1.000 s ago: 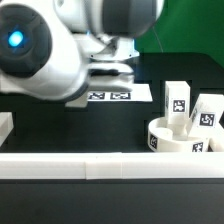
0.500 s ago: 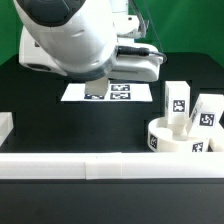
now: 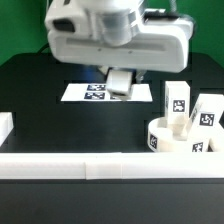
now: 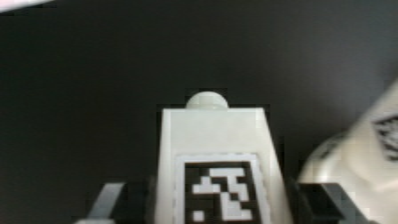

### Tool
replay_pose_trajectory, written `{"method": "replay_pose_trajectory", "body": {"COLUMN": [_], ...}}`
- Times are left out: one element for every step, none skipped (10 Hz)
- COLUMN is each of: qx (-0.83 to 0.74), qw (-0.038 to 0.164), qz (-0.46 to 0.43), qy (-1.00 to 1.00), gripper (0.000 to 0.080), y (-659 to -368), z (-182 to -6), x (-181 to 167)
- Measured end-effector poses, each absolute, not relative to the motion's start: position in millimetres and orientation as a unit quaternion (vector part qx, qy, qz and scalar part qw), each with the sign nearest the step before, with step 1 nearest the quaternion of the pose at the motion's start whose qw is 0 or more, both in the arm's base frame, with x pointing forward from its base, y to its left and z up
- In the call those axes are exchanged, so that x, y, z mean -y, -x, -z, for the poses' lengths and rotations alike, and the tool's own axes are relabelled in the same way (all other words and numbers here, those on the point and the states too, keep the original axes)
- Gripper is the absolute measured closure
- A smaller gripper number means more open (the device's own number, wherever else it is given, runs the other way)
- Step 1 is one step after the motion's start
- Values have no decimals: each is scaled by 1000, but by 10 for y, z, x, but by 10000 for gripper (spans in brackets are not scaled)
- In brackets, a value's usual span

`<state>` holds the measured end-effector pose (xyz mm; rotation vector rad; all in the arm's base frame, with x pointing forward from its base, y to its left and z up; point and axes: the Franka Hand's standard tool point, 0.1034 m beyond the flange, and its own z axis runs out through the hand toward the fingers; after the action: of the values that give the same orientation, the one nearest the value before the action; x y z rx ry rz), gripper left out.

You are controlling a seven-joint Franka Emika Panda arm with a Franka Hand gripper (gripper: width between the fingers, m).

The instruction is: Assemble stool

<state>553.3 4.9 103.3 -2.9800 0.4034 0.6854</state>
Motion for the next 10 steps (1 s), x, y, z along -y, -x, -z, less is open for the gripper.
{"method": "replay_pose_trajectory", "body": {"qx": [-129, -131, -129, -147, -147, -140, -138, -135, -131, -123], "qw": [29, 27, 27, 36, 40, 42, 39, 36, 34, 32], "qz": [-201, -157, -115, -76, -38, -7, 41, 75, 100, 141], "qy": [971, 979, 985, 986, 988, 989, 989, 987, 986, 982], "gripper": [465, 465, 465, 465, 465, 465, 465, 465, 465, 465], "y": [-5518, -5606, -5633, -5646, -5719, -5813, -5900, -5891, -5910, -5987], "z": [-1021, -997, -1016, -1063, -1145, -1203, -1205, -1180, -1168, -1161], "x": [-51, -42, -76, -148, -230, -308, -322, -338, -362, -426]}}
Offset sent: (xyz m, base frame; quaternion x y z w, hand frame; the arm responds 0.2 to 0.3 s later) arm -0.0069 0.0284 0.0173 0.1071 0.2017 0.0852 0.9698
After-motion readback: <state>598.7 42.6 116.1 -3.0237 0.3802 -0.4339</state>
